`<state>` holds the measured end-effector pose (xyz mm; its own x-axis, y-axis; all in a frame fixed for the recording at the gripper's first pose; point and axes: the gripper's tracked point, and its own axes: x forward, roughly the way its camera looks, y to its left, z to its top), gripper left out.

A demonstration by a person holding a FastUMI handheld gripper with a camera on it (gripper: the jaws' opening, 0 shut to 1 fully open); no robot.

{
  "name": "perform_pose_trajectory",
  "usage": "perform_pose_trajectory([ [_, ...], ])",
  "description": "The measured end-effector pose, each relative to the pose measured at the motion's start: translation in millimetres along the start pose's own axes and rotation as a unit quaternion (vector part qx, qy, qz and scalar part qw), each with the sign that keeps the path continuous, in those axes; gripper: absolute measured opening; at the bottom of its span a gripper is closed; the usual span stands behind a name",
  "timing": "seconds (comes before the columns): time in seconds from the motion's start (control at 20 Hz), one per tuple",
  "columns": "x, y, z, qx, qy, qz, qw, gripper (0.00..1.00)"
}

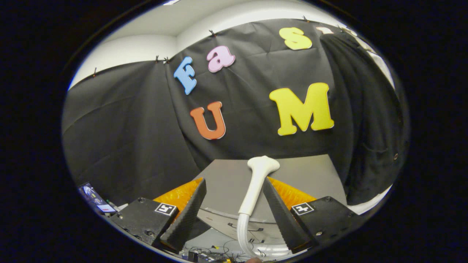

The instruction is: Iron the clothes twice with a garment steamer, once on the left side and once on the right side.

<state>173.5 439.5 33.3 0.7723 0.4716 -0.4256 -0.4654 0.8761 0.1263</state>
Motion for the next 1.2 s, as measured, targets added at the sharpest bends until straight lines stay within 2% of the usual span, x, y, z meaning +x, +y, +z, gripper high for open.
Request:
perform_pose_trajectory([
  [0.2,64.8,-18.5,-20.5,0.014,0.085,-0.033,0.996,1.0],
  [0.3,89.0,-34.4,-26.2,0.01,0.106,-0.062,0.992,0.99],
  [0.65,139.5,-60.7,-49.8,0.028,0.169,-0.116,0.978,0.93],
  [0.8,141.4,-58.6,-56.4,0.043,0.186,-0.136,0.972,0.79],
  [1.0,147.6,-60.7,-55.1,0.03,0.18,-0.164,0.969,0.66],
  [1.1,150.2,-55.6,-55.5,0.02,0.18,-0.157,0.971,0.56],
  [1.2,156.5,-52.3,-56.5,0.042,0.176,-0.139,0.974,0.46],
])
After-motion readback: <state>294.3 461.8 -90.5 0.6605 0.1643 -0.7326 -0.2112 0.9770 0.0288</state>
